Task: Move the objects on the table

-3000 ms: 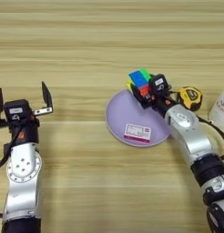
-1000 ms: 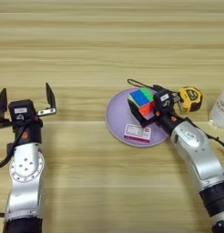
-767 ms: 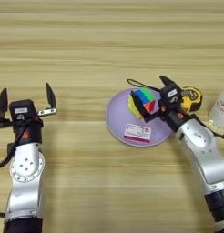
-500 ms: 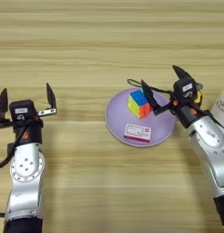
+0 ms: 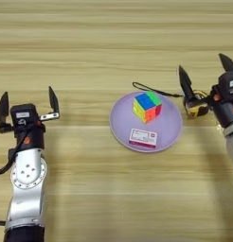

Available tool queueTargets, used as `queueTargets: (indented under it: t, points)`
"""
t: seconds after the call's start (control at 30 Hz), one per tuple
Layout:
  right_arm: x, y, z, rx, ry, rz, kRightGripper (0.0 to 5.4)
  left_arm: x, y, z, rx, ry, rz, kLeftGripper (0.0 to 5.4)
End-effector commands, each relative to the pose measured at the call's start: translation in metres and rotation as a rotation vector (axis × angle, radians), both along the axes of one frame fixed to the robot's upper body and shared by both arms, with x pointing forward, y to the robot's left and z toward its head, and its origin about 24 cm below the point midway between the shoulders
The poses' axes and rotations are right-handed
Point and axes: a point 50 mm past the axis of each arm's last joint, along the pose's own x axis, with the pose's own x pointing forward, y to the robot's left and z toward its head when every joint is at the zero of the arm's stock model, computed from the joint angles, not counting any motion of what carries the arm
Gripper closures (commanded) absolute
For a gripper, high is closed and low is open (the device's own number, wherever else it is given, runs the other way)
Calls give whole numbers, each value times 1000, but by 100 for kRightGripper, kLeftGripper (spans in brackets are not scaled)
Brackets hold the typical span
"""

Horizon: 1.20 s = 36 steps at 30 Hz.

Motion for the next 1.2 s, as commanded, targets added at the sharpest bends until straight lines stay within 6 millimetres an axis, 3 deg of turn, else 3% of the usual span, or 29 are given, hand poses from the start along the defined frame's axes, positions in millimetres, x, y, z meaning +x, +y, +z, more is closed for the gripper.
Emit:
queueTargets:
  t: [0.03, 0.3, 0.57, 1.2]
  points:
    - [2, -12, 14, 9, -43, -50, 1, 2, -1, -2, -2, 12, -4, 0]
    - [5, -37, 14, 17, -33, -171, 1, 2, -1, -2, -2, 12, -5, 0]
    - [4, -61, 1, 38, 50, -251, 1, 4, -1, -2, -4, 12, -7, 0]
    - [17, -79, -38, 88, 277, -297, 1, 3, -2, -3, -3, 16, -8, 0]
